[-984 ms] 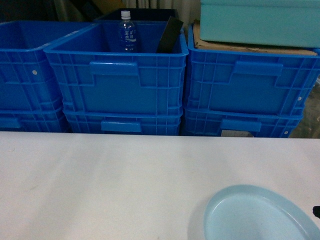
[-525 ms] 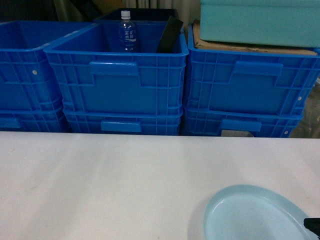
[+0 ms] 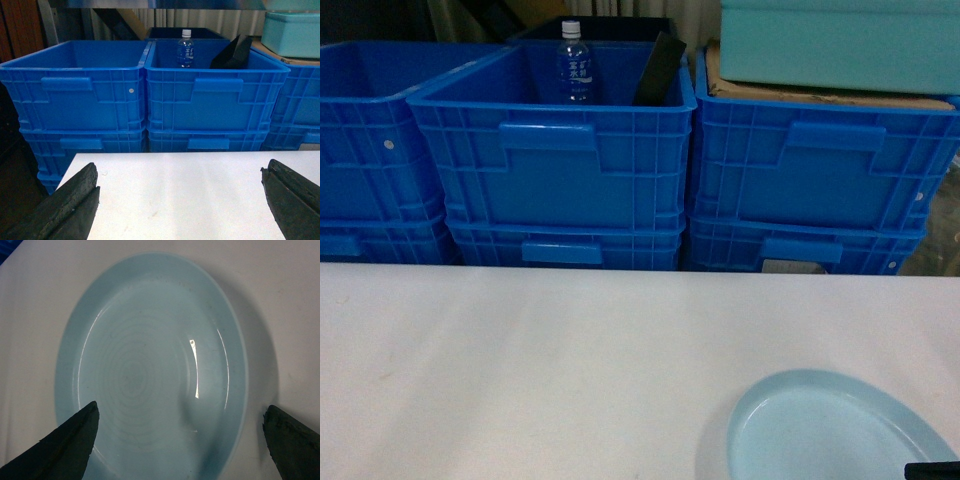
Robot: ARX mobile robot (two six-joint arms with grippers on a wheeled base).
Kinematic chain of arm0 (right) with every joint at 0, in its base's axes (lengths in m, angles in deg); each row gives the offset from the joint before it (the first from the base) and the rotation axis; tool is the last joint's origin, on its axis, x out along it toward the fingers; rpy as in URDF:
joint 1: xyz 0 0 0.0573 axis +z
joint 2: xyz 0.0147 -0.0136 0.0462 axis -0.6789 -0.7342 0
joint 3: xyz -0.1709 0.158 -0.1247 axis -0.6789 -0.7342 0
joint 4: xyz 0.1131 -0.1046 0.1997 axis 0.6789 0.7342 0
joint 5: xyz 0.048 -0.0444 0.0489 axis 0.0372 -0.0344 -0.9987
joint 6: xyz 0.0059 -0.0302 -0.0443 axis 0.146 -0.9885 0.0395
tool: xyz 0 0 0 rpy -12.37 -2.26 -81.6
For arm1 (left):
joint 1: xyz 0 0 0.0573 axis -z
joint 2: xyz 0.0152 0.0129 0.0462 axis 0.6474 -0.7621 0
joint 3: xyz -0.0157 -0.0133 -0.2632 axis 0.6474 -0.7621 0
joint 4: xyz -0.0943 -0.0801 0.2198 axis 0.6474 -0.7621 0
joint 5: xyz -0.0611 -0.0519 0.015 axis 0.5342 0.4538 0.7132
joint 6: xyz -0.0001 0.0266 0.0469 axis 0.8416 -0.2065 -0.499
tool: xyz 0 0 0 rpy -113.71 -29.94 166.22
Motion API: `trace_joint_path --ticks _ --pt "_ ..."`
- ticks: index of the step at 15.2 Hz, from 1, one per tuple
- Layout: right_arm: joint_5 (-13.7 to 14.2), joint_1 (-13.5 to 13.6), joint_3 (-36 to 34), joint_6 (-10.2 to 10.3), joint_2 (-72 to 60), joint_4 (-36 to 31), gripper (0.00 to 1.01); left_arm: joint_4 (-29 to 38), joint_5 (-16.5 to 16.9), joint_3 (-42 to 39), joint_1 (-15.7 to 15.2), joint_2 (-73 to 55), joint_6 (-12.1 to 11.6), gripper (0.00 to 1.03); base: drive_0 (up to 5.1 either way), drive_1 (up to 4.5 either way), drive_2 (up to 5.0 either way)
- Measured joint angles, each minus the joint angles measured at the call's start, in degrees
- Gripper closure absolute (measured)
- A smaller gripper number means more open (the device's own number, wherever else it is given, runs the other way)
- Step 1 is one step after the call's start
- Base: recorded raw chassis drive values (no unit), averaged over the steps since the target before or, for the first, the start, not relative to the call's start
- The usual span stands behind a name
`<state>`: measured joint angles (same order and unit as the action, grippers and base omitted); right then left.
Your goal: Place blue tray on left shelf second layer neatly
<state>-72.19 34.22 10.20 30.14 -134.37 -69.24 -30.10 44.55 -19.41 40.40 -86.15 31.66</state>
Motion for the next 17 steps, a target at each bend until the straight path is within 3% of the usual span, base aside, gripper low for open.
trace_joint_path --ticks 6,7,9,15,17 --pt "0.98 3.34 -0.42 0.98 -2.91 -5.05 0.03 0.00 0.02 0.00 0.00 0.00 0.00 0.05 0.0 0.00 0.0" --pt "1.14 3.34 -0.42 1.01 -3.39 -5.33 0.08 0.00 0.02 0.00 0.00 0.00 -0.02 0.05 0.0 0.00 0.0" --pt "1.70 3.17 -0.35 0.96 -4.90 -6.10 0.31 0.00 0.02 0.00 0.00 0.00 0.00 0.05 0.0 0.00 0.0" --pt "1.79 -1.05 -0.90 -0.85 -9.70 -9.94 0.97 0.00 0.02 0.00 0.00 0.00 0.00 0.05 0.0 0.00 0.0" --pt "1.68 -1.27 -1.22 -0.98 -9.42 -9.88 0.99 0.00 0.02 0.00 0.00 0.00 0.00 0.05 0.0 0.00 0.0"
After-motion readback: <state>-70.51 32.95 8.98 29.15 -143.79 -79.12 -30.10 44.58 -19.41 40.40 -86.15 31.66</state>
